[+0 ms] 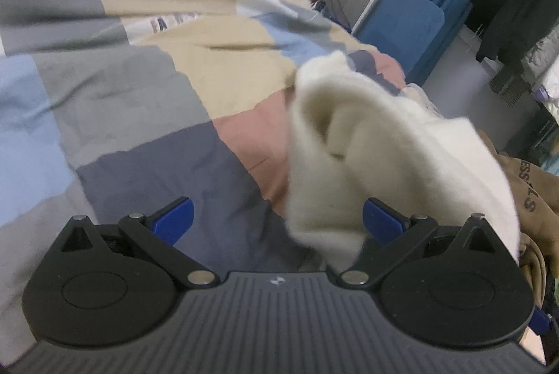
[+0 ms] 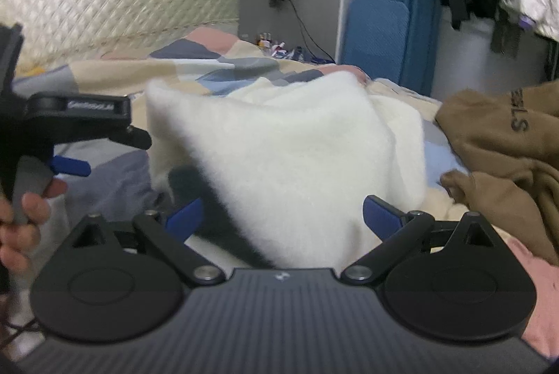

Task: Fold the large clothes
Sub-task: 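Reach into the white sweater and close both grippers on its fabric, then lift the gripped sweater high with both grippers to shake it out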

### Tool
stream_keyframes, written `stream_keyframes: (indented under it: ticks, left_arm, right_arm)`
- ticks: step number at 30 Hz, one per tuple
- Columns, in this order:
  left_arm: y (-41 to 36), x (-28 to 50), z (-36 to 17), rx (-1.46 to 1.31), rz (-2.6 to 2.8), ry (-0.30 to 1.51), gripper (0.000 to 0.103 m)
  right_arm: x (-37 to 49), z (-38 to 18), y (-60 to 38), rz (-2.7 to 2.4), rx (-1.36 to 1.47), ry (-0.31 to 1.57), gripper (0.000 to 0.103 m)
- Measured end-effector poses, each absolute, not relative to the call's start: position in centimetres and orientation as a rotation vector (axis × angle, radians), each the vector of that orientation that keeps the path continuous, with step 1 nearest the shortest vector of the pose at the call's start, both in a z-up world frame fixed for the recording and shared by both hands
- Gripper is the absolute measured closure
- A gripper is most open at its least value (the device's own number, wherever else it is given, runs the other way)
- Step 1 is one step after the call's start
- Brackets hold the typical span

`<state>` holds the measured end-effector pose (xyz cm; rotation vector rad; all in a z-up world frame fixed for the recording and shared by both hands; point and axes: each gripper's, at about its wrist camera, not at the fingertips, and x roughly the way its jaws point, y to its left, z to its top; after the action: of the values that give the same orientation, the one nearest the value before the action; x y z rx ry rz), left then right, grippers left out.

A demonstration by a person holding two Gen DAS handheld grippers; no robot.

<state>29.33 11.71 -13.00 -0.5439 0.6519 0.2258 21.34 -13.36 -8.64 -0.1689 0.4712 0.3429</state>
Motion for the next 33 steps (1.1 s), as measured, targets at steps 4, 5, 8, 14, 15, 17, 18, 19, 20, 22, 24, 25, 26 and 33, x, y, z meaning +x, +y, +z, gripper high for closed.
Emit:
stream_keyframes:
  ticks: [4, 5, 8, 14, 15, 17, 18, 19, 20, 22, 24, 25, 26, 33]
  left_arm:
    - [12.3, 31.2, -15.0, -0.581, 0.217, 0.686, 0.0]
    - [12.6, 31.6, -15.5, -0.6, 0.209, 0.687, 0.0]
    - [13.3, 32.7, -16.6, -0.652, 0.185, 0.684, 0.0]
    - [13.0, 33.7, -17.9, -0.702, 0.086, 0.654, 0.0]
    - [12.9, 33.7, -17.9, -0.713, 0.059, 0.647, 0.0]
    - [12.4, 33.9, -18.0, -0.74, -0.005, 0.641, 0.01]
    - [12.2, 34.0, -18.1, -0.75, -0.031, 0.644, 0.013]
    - [11.9, 34.1, -18.2, -0.758, -0.06, 0.649, 0.021]
    - [11.7, 34.0, -18.2, -0.761, -0.075, 0.646, 0.035]
    - [11.3, 33.8, -18.3, -0.761, -0.085, 0.645, 0.044]
    - [11.2, 33.5, -18.2, -0.767, -0.094, 0.639, 0.054]
    - [11.2, 33.3, -18.0, -0.762, -0.101, 0.633, 0.063]
    - [11.2, 33.1, -17.7, -0.759, -0.106, 0.628, 0.075]
    - [13.2, 29.1, -14.0, -0.834, -0.129, 0.517, 0.09]
  right_arm:
    - [22.7, -10.0, -13.6, 0.351, -0.165, 0.477, 0.013]
    - [23.0, -10.2, -13.7, 0.344, -0.164, 0.473, 0.02]
    - [23.8, -10.4, -14.2, 0.355, -0.135, 0.449, 0.029]
    - [24.3, -9.2, -15.4, 0.361, -0.066, 0.372, 0.075]
    - [24.3, -8.9, -15.7, 0.353, -0.069, 0.347, 0.08]
    - [24.4, -8.3, -16.5, 0.337, -0.052, 0.328, 0.084]
    - [24.5, -8.0, -17.0, 0.326, -0.036, 0.321, 0.085]
    - [24.6, -7.7, -17.4, 0.313, -0.027, 0.312, 0.086]
    - [24.5, -7.4, -17.8, 0.294, -0.025, 0.297, 0.087]
    - [24.3, -6.8, -18.8, 0.253, -0.025, 0.275, 0.088]
    - [24.2, -6.4, -19.8, 0.218, -0.007, 0.271, 0.089]
    - [24.2, -6.2, -20.3, 0.199, 0.001, 0.268, 0.089]
    - [24.1, -6.0, -20.7, 0.184, 0.005, 0.264, 0.089]
    - [21.7, -4.5, -23.7, 0.072, 0.036, 0.22, 0.089]
